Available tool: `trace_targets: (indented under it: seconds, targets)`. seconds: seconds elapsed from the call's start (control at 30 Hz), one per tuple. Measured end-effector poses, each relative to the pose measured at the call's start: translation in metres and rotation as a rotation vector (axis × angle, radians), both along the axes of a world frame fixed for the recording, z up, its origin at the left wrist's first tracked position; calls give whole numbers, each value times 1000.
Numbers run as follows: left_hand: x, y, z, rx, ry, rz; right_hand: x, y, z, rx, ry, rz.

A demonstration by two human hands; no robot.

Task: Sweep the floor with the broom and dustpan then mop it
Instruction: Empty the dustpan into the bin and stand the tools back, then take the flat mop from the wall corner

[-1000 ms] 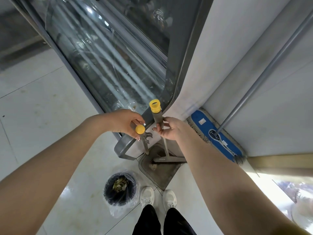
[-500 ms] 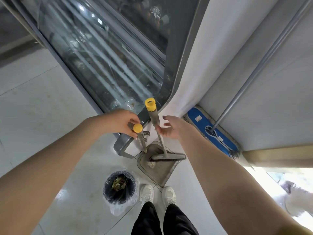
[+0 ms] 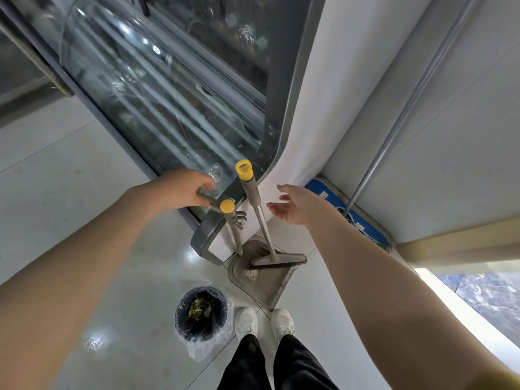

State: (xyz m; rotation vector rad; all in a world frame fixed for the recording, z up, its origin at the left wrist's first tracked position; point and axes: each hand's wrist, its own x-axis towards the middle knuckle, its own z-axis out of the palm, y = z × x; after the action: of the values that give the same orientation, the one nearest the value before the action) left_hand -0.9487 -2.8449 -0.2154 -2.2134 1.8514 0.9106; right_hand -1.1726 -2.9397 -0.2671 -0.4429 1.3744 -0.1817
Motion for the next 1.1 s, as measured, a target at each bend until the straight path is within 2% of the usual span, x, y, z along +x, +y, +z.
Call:
trace_targets:
  seconds: [0.13, 0.33, 0.47, 0.6, 0.83, 1.1]
  targets:
    - [-7, 1, 38, -137, 367, 243, -15, 0, 23, -71, -16, -25]
    - [-61, -8, 88, -319, 627, 315, -51, -8, 65, -201, -31, -98]
    - [-106, -23, 108, -365, 791, 344, -82, -9, 98, -330, -59, -149]
    - [-147, -41, 128, -391, 864, 322, -120, -11, 134, -441, -129, -248]
    - [-212, -69, 162, -530, 985, 380, -181, -15, 182, -549, -100, -234]
    - [-322, -95, 194, -588, 1053, 379, -274, -43, 208, -735, -139, -209]
